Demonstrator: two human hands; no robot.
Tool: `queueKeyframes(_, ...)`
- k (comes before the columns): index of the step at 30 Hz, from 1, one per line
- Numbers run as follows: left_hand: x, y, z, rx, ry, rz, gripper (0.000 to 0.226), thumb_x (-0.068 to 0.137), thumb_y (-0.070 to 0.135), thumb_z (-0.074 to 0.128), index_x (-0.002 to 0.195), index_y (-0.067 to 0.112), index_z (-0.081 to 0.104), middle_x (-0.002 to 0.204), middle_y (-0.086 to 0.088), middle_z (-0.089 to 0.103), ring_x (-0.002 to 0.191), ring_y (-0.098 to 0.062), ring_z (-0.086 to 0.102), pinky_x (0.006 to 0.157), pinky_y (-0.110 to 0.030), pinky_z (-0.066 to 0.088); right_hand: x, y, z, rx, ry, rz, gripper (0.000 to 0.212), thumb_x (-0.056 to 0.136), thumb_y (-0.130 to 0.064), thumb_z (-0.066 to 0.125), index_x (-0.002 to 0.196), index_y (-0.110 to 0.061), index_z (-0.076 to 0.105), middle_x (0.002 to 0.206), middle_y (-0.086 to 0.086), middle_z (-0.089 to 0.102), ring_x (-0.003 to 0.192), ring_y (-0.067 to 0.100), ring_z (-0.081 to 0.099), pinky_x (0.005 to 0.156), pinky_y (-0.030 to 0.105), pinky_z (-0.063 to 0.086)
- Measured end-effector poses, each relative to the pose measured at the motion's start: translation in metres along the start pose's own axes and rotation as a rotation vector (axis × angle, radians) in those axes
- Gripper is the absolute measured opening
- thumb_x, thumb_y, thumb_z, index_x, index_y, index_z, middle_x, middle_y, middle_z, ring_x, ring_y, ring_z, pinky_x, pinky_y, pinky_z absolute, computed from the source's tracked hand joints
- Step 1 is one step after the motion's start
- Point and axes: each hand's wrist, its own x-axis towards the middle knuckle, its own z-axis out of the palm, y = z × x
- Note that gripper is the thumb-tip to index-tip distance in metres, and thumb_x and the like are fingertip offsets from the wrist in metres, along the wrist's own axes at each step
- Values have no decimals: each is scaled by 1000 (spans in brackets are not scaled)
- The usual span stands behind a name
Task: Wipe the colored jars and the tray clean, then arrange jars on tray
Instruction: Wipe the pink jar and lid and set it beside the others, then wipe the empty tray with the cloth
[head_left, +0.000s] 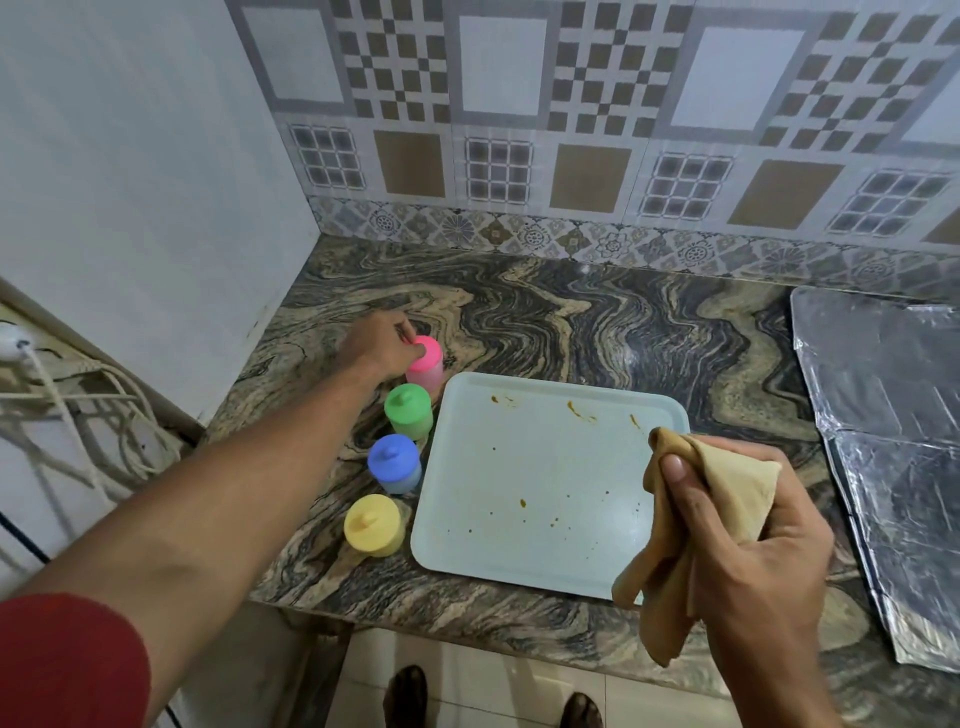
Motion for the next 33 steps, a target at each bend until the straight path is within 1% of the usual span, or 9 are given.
queueKeyframes(9,3,-3,7,8,0,22,18,75,26,90,83,25,74,88,2,76,77,-19,68,65,-31,53,2,3,0,19,6,-6,19,81,-12,77,98,-6,71,81,1,75,71,6,65,64,13,53)
queueKeyframes(12,3,-4,9,34,8,29,18,77,28,89,87,26,74,93,1,76,81,-21,69,70,-35,58,2,7,-2,17,6,4,21,81,-12,77,100,-4,71,85,11,75,72,6,66,65,14,54)
queueKeyframes(15,2,-6,12,42,20,45,17,78,28,87,88,27,74,100,-2,77,87,-26,70,76,-37,59,4,14,-2,34,7,76,24,82,-20,77,101,-6,72,84,3,75,77,9,67,68,16,55)
queueKeyframes(18,-6,-7,11,56,50,71,24,76,40,83,94,30,73,110,-8,75,99,-33,71,81,-40,58,10,31,-3,94,30,186,24,84,-28,77,101,-12,71,86,-1,74,80,11,65,68,19,54)
queueKeyframes(21,-29,-2,3,-34,200,156,28,79,42,80,102,29,72,116,-8,69,101,-30,69,85,-39,56,21,56,-3,95,1,278,9,93,-25,74,100,-20,70,85,-6,74,80,10,65,70,26,52)
queueKeyframes(25,-92,9,-11,-210,313,293,20,80,30,71,99,24,74,102,-2,70,86,-20,70,79,-34,56,40,81,6,-24,-147,353,10,93,-25,71,101,-25,66,92,1,70,87,19,63,77,35,47)
queueKeyframes(27,-138,7,-9,-308,296,342,14,85,25,71,97,19,73,95,1,71,82,-14,70,74,-29,56,47,82,19,-62,-301,370,26,84,-31,62,107,-22,63,101,5,69,90,18,62,78,36,47)
queueKeyframes(30,-210,-4,9,-378,225,336,7,87,13,74,93,17,74,88,6,72,81,0,68,72,-16,50,53,78,43,-85,-581,363,42,86,-29,51,124,-12,50,99,7,69,79,11,63,64,27,53)
queueKeyframes(33,-266,-28,49,-333,113,269,12,85,11,76,92,21,74,88,9,70,84,-4,68,72,-22,52,50,81,71,-289,-804,183,31,95,-21,41,125,-14,41,93,-3,67,74,5,64,61,21,51)
